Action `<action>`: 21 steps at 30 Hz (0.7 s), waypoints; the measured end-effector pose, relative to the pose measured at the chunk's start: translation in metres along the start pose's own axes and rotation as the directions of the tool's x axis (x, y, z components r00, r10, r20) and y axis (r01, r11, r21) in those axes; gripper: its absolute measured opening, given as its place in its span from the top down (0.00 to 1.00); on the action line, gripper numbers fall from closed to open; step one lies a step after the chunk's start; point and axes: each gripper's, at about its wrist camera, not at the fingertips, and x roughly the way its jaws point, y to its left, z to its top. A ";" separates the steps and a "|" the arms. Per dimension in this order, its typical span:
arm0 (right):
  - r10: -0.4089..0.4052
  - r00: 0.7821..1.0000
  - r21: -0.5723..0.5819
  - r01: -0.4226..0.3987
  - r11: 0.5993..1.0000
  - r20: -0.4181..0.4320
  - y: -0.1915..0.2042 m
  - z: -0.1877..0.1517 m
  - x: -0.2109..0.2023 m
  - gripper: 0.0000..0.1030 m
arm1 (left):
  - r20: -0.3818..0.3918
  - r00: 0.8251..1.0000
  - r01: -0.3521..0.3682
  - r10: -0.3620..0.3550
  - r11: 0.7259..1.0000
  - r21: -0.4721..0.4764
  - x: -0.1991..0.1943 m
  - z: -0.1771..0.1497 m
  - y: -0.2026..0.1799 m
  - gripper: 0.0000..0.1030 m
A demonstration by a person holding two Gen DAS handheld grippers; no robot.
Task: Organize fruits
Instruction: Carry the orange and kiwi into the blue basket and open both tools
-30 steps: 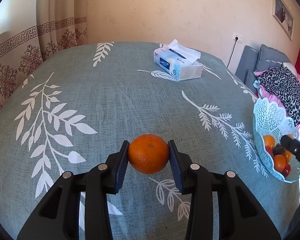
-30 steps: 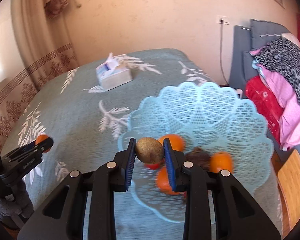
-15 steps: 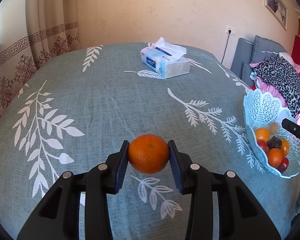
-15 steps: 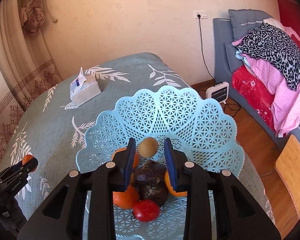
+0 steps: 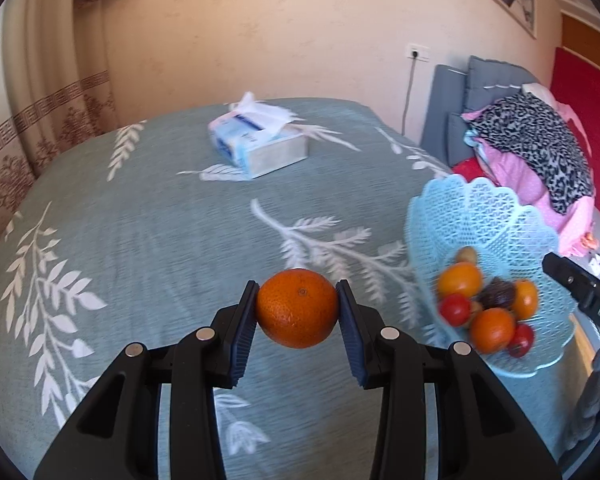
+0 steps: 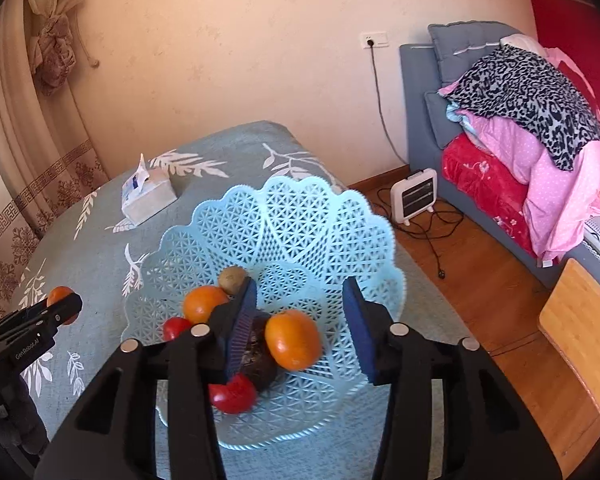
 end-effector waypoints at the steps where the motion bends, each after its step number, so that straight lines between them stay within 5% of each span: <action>1: -0.009 1.000 -0.003 0.009 1.000 0.011 -0.001 -0.001 -0.002 0.55 | 0.003 1.000 0.007 -0.007 1.000 0.008 0.001 0.002 -0.005 0.62; 21: -0.022 0.999 0.016 0.021 1.000 0.044 -0.012 -0.007 -0.008 0.55 | 0.031 0.992 0.113 -0.120 0.980 0.162 0.020 0.020 -0.093 0.62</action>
